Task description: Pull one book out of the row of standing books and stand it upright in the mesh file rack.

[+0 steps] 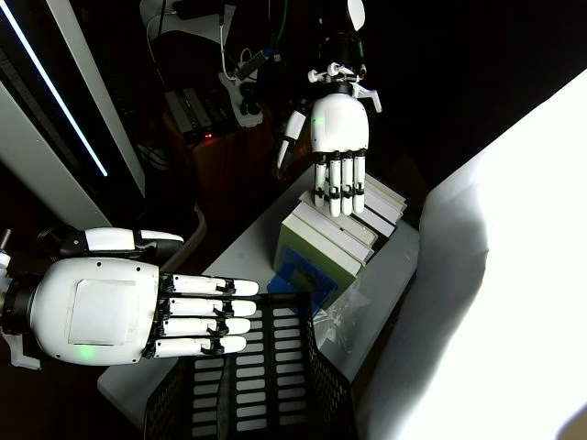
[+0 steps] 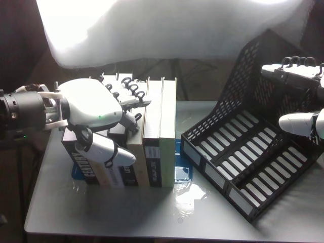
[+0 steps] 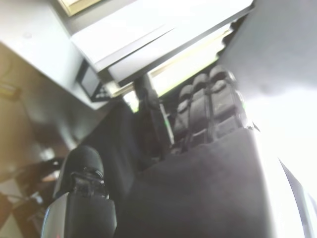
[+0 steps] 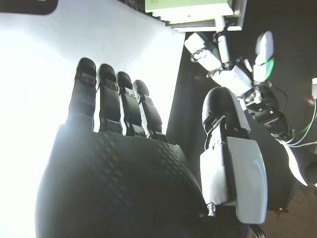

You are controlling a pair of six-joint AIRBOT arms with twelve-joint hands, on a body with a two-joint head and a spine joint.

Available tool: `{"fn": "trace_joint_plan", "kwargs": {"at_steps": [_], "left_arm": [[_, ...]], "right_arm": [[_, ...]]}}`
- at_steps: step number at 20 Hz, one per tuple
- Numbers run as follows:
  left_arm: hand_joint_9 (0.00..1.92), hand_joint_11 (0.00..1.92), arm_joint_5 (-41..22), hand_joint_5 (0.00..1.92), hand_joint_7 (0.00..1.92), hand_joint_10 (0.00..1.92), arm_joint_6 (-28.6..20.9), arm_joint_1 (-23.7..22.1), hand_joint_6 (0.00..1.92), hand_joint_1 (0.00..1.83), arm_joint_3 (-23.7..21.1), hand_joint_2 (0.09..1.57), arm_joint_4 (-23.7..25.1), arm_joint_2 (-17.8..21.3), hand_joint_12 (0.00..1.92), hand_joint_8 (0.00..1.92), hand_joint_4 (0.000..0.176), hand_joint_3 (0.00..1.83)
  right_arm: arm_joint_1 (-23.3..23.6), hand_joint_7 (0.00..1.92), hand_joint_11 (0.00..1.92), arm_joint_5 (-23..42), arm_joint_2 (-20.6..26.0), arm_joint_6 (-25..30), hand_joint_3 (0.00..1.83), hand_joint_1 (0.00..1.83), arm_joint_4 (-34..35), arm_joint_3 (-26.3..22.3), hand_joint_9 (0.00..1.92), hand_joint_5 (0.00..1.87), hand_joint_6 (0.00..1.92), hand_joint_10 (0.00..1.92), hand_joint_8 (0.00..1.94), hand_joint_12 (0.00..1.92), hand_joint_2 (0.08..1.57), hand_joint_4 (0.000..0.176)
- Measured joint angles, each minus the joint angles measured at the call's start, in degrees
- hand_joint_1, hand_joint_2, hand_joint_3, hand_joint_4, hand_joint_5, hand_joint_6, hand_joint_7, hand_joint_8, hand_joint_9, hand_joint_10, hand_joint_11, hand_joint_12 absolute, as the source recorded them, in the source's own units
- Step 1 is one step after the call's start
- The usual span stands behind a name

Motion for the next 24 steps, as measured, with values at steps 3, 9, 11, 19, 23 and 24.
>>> {"fn": "trace_joint_plan", "kwargs": {"at_steps": [3, 9, 11, 19, 23, 24], "left_arm": [[0.00, 0.00, -1.05, 0.59, 0.00, 0.00, 0.02, 1.07, 0.00, 0.01, -1.51, 1.16, -0.52, 1.05, 0.00, 0.00, 0.000, 0.00], [0.00, 0.00, -2.80, 0.59, 0.00, 0.00, 0.00, 4.07, 0.01, 0.00, -4.26, 1.17, -3.54, 2.58, 0.00, 0.00, 0.000, 0.00], [0.00, 0.00, -3.63, 0.57, 0.00, 0.00, 0.00, 4.63, 0.00, 0.00, -5.01, 1.16, -3.50, 2.99, 0.00, 0.00, 0.000, 0.00], [0.00, 0.00, -5.07, 0.56, 0.00, 0.00, -0.04, 7.21, 0.02, 0.00, -8.15, 1.13, -3.54, 5.22, 0.00, 0.00, 0.000, 0.00], [0.00, 0.00, -5.62, 0.60, 0.00, 0.00, 0.17, 8.70, 0.02, 0.04, -9.07, 1.15, -4.57, 5.79, 0.00, 0.00, 0.000, 0.00], [0.00, 0.00, -5.86, 0.61, 0.00, 0.00, 0.20, 9.09, 0.02, 0.04, -9.16, 1.17, -4.63, 5.86, 0.00, 0.00, 0.000, 0.01]], "right_arm": [[-0.37, 0.00, 0.03, 0.31, 0.00, 0.02, 0.00, 0.45, 0.42, 0.00, 0.00, 0.00, 0.00, 0.00, 0.00, 0.02, 1.28, 0.000], [-0.66, 0.00, 0.00, 0.50, -0.02, 0.00, 0.00, 0.44, 0.90, 0.00, 0.00, 0.00, 0.00, 0.00, 0.00, 0.03, 1.27, 0.000], [-1.03, 0.00, 0.00, 0.66, -0.07, 0.00, 0.00, 0.43, 1.25, 0.00, 0.00, 0.00, 0.00, 0.00, 0.00, 0.08, 1.27, 0.000], [-1.07, 0.00, 0.01, 0.52, -0.07, 0.02, 0.00, 0.44, 1.62, 0.00, 0.00, 0.00, 0.00, 0.00, 0.00, 0.01, 1.27, 0.000], [-1.49, 0.00, 0.00, 0.48, -0.11, 0.02, 0.00, 0.42, 1.73, 0.00, 0.00, 0.00, 0.00, 0.00, 0.00, 0.00, 1.27, 0.000], [-1.49, 0.00, 0.00, 0.48, -0.11, 0.00, 0.00, 0.43, 1.95, 0.00, 0.00, 0.00, 0.00, 0.00, 0.00, 0.00, 1.27, 0.000]]}}
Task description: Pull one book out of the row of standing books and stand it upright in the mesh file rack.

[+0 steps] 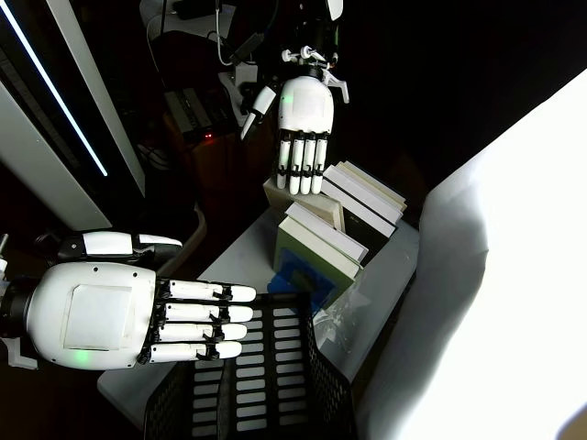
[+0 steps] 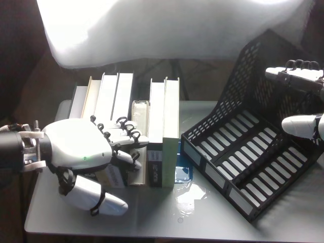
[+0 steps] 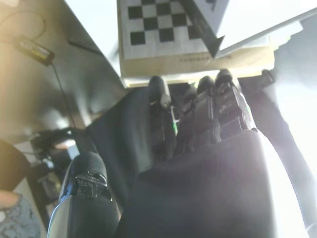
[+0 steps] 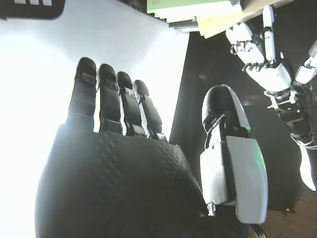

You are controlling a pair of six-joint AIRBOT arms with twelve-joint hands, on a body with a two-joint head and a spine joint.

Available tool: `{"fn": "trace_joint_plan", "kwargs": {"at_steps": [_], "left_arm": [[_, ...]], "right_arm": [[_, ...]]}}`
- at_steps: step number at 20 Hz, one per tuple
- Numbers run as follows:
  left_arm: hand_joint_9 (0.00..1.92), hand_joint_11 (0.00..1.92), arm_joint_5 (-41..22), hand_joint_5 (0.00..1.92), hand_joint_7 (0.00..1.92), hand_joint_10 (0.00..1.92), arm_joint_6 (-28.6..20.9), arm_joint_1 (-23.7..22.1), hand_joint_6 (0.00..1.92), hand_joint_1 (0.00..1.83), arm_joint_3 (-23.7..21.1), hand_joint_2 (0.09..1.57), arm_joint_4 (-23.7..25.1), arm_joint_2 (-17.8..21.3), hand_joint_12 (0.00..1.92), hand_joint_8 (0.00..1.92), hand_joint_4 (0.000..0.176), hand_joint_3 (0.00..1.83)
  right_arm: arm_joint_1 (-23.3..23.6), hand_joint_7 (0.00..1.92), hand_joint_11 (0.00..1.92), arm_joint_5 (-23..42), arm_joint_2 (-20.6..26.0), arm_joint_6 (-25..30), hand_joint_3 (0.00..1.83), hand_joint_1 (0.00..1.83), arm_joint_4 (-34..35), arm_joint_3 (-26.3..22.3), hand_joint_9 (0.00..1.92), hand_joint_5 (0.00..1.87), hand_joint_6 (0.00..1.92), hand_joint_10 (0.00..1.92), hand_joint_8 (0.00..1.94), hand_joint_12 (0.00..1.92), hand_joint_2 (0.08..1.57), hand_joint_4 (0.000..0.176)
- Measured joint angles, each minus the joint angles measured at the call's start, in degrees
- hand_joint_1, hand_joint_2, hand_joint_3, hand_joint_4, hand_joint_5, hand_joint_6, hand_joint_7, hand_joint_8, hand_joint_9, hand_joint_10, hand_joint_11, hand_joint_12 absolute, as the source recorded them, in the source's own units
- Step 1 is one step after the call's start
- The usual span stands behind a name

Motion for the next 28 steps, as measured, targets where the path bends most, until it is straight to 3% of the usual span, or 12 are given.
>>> {"fn": "trace_joint_plan", "kwargs": {"at_steps": [5, 15, 20, 25, 26, 28], "left_arm": [[0.00, 0.00, -1.40, 0.62, 0.00, 0.00, 0.20, 1.75, 0.01, 0.11, -1.49, 1.16, -0.74, 0.31, 0.00, 0.00, 0.000, 0.00], [0.00, 0.00, -4.35, 0.71, 0.00, 0.00, 0.28, 5.25, 0.02, 0.04, -2.10, 1.17, -3.43, 0.39, 0.00, 0.00, 0.000, 0.00], [0.00, 0.00, -5.60, 0.61, 0.00, 0.00, 0.35, 6.75, 0.01, 0.01, -2.82, 1.18, -4.87, 0.42, 0.00, 0.00, 0.000, 0.01], [0.00, 0.00, -6.43, 0.59, 0.00, 0.00, 0.39, 7.74, 0.00, 0.13, -3.17, 1.20, -5.09, 0.70, 0.00, 0.00, 0.000, 0.00], [0.00, 0.00, -6.54, 0.58, 0.00, 0.00, 0.26, 7.76, 0.00, 0.03, -3.45, 1.21, -5.33, 0.98, 0.00, 0.00, 0.000, 0.01], [0.00, 0.00, -6.75, 0.57, 0.00, 0.00, 0.22, 7.85, 0.00, 0.00, -4.37, 1.20, -6.56, 2.16, 0.00, 0.00, 0.000, 0.01]], "right_arm": [[-0.28, 0.00, 0.00, 0.00, 0.00, 0.00, 0.00, 0.43, 0.22, 0.00, 0.00, 0.00, 0.00, 0.00, 0.00, 0.00, 1.26, 0.000], [-0.57, 0.00, 0.00, 0.04, 0.00, 0.00, 0.00, 0.40, 0.66, 0.00, 0.00, 0.00, 0.00, 0.00, 0.00, 0.00, 1.27, 0.000], [-0.57, 0.00, 0.00, 0.00, -0.02, 0.00, 0.00, 0.49, 0.72, 0.00, 0.00, 0.00, 0.00, 0.00, 0.00, 0.00, 1.26, 0.000], [-0.57, 0.00, 0.00, 0.00, -0.20, 0.00, 0.00, 0.42, 0.79, 0.02, 0.00, 0.00, 0.00, 0.00, 0.00, 0.00, 1.25, 0.000], [-0.57, 0.00, 0.00, 0.00, -0.24, 0.02, 0.00, 0.45, 0.76, 0.02, 0.00, 0.00, 0.00, 0.00, 0.00, 0.00, 1.25, 0.000], [-0.57, 0.00, 0.00, 0.11, -0.24, 0.02, 0.00, 0.44, 0.76, 0.02, 0.00, 0.00, 0.00, 0.00, 0.00, 0.00, 1.27, 0.000]]}}
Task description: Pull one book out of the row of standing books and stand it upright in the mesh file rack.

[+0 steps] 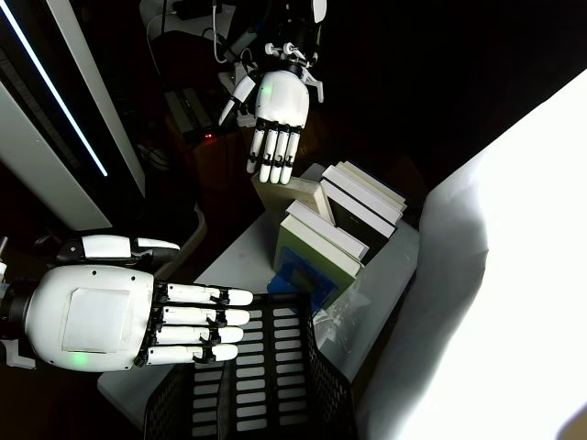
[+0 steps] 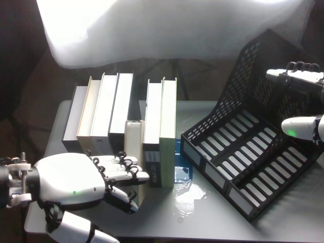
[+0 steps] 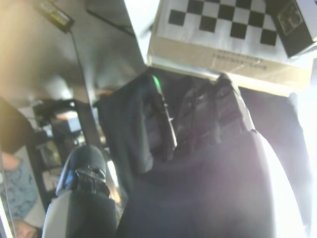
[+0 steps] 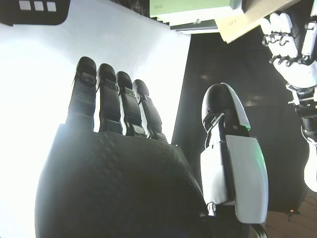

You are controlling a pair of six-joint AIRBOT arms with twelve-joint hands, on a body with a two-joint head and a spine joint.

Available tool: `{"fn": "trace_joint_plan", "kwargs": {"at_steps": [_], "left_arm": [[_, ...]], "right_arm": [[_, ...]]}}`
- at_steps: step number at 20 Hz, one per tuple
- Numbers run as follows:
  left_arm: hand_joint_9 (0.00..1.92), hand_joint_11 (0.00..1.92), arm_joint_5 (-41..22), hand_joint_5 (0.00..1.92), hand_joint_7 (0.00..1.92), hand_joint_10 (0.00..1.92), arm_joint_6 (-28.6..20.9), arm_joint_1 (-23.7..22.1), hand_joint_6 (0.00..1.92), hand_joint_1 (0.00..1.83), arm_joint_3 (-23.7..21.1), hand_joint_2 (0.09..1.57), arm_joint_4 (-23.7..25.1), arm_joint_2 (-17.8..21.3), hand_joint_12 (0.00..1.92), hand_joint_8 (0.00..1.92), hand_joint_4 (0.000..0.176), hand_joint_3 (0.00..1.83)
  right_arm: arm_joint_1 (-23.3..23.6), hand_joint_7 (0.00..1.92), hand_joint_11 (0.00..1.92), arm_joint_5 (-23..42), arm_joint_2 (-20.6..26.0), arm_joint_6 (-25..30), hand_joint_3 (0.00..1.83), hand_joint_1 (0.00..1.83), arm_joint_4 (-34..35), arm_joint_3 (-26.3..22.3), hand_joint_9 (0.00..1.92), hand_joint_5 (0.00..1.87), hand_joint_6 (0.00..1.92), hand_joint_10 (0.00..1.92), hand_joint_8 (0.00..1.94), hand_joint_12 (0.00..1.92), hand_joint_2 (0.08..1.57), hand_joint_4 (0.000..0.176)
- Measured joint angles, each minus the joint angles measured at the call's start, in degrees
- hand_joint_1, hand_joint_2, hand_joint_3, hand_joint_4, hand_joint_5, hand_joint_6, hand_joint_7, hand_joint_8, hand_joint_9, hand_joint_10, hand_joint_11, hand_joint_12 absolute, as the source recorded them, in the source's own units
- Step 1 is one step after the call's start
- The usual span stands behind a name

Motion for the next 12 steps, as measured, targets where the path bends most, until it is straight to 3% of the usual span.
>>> {"fn": "trace_joint_plan", "kwargs": {"at_steps": [6, 8, 10, 11, 12], "left_arm": [[0.00, 0.00, -1.90, 0.20, 0.00, 0.00, -0.15, -0.76, 0.00, 0.00, -0.57, 1.32, -6.36, 1.57, 0.00, 0.00, 0.000, 0.02], [0.00, 0.00, -4.72, 0.03, 0.00, 0.00, -0.22, -0.87, 0.00, 0.00, -1.07, 1.38, -12.50, 2.86, 0.00, 0.00, 0.000, 0.03], [0.00, 0.00, -7.78, 0.00, 0.00, 0.00, -0.26, -0.70, 0.00, 0.00, -1.18, 1.39, -19.12, 3.87, 0.00, 0.00, 0.006, 0.03], [0.00, 0.00, -8.96, 0.00, 0.00, 0.00, -0.20, -0.22, 0.00, 0.00, -1.16, 1.40, -22.29, 4.07, 0.00, 0.00, 0.010, 0.03], [0.00, 0.00, -10.84, 0.00, 0.00, 0.00, -0.24, 0.26, 0.00, 0.00, -0.96, 1.39, -27.10, 4.37, 0.00, 0.00, 0.009, 0.03]], "right_arm": [[-0.02, 0.00, 0.00, 0.00, 0.00, -0.02, 0.00, 0.50, 0.02, -0.02, 0.00, 0.00, 0.00, 0.00, 0.00, 0.00, 1.28, 0.000], [0.00, 0.00, 0.04, 0.42, 0.44, -0.04, 0.00, 0.50, -0.59, -0.96, 0.00, 0.00, 0.00, 0.00, 0.00, 0.02, 1.27, 0.000], [0.13, 0.00, 0.06, 1.42, 1.22, -0.02, 0.00, 0.57, -2.75, -2.25, 0.00, 0.00, 0.00, 0.00, 0.00, 0.05, 1.28, 0.000], [0.26, 0.00, 0.01, 1.84, 1.38, 0.04, 0.00, 0.62, -3.52, -2.67, 0.00, 0.00, 0.00, 0.00, 0.00, 0.27, 1.28, 0.000], [0.94, 0.00, 0.00, 2.05, 1.66, 0.00, 0.00, 0.64, -5.29, -3.23, 0.00, 0.00, 0.00, 0.00, 0.00, 0.31, 1.28, 0.000]]}}
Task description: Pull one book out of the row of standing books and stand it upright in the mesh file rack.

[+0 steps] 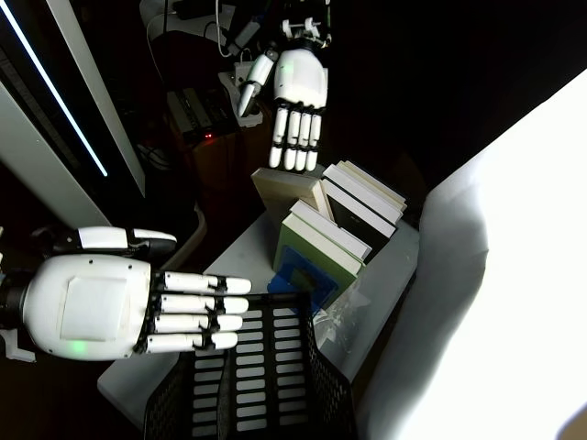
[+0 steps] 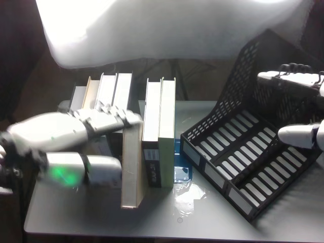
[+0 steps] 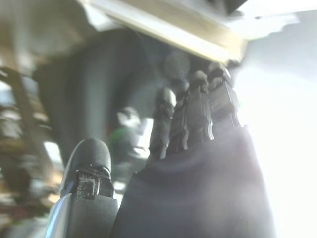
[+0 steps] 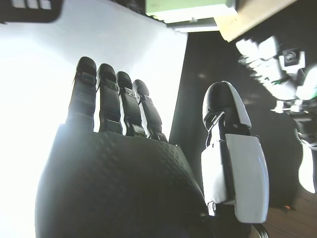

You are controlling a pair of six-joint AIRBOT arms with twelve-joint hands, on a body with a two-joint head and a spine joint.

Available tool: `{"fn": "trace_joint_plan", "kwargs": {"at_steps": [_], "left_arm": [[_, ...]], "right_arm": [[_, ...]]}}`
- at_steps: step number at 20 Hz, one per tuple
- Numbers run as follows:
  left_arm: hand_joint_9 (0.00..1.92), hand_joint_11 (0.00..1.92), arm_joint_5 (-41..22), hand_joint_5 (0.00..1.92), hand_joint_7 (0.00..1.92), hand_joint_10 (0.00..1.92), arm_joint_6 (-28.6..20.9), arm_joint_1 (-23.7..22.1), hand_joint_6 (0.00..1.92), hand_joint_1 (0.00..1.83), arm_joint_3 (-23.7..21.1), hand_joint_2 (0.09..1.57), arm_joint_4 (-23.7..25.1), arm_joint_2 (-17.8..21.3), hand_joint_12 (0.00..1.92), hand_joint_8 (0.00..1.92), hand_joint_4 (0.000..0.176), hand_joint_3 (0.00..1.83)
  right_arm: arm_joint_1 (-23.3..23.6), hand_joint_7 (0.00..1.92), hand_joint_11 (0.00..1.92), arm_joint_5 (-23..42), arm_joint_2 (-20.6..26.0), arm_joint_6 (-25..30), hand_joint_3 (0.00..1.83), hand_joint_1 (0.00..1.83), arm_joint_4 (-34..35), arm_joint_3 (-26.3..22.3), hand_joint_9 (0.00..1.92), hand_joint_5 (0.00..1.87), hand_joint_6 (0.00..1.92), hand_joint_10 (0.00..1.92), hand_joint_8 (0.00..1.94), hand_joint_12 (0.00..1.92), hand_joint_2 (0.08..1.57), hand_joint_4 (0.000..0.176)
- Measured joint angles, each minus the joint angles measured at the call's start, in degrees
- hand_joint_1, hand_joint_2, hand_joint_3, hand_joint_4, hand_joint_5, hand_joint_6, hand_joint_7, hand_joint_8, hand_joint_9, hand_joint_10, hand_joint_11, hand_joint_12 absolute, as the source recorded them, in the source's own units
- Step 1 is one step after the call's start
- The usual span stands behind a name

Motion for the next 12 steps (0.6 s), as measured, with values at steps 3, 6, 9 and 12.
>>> {"fn": "trace_joint_plan", "kwargs": {"at_steps": [3, 6, 9, 12], "left_arm": [[0.00, 0.00, -5.38, 0.00, 0.00, 0.00, 0.02, 2.08, 0.00, 0.10, 0.92, 1.38, -11.67, 0.61, 0.00, 0.00, 0.025, 0.00], [0.00, 0.00, -9.33, 0.00, 0.00, 0.00, 0.02, 3.28, 0.00, 0.10, 1.81, 1.38, -16.63, 0.63, 0.00, 0.00, 0.042, 0.00], [0.00, 0.00, -13.09, 0.00, 0.00, 0.00, 0.04, 4.07, 0.00, 0.10, 3.67, 1.37, -24.48, -0.33, 0.00, 0.00, 0.032, 0.00], [0.00, 0.00, -15.37, 0.00, 0.00, 0.00, 0.04, 4.96, 0.00, 0.18, 5.29, 1.36, -29.79, -1.62, 0.00, 0.00, 0.007, 0.00]], "right_arm": [[3.32, 0.00, 0.00, -0.13, 0.61, 0.04, 0.00, 0.71, -6.71, -0.72, 0.00, 0.00, 0.00, 0.00, 0.00, 0.83, 1.26, 0.000], [6.64, 0.00, 0.00, -2.58, 0.20, 0.04, 0.00, 0.83, -13.29, -0.70, 0.00, 0.00, 0.00, 0.00, 0.00, 0.18, 1.19, 0.000], [12.07, 0.00, 0.01, -6.88, -1.60, 0.07, 0.01, 0.75, -22.97, 0.09, 0.00, 0.00, 0.00, 0.00, 0.00, 0.01, 1.19, 0.000], [17.62, 0.00, 0.00, -11.17, -4.33, 0.11, 0.00, 0.73, -34.56, 1.73, 0.00, 0.00, 0.00, 0.00, 0.00, 0.00, 1.18, 0.000]]}}
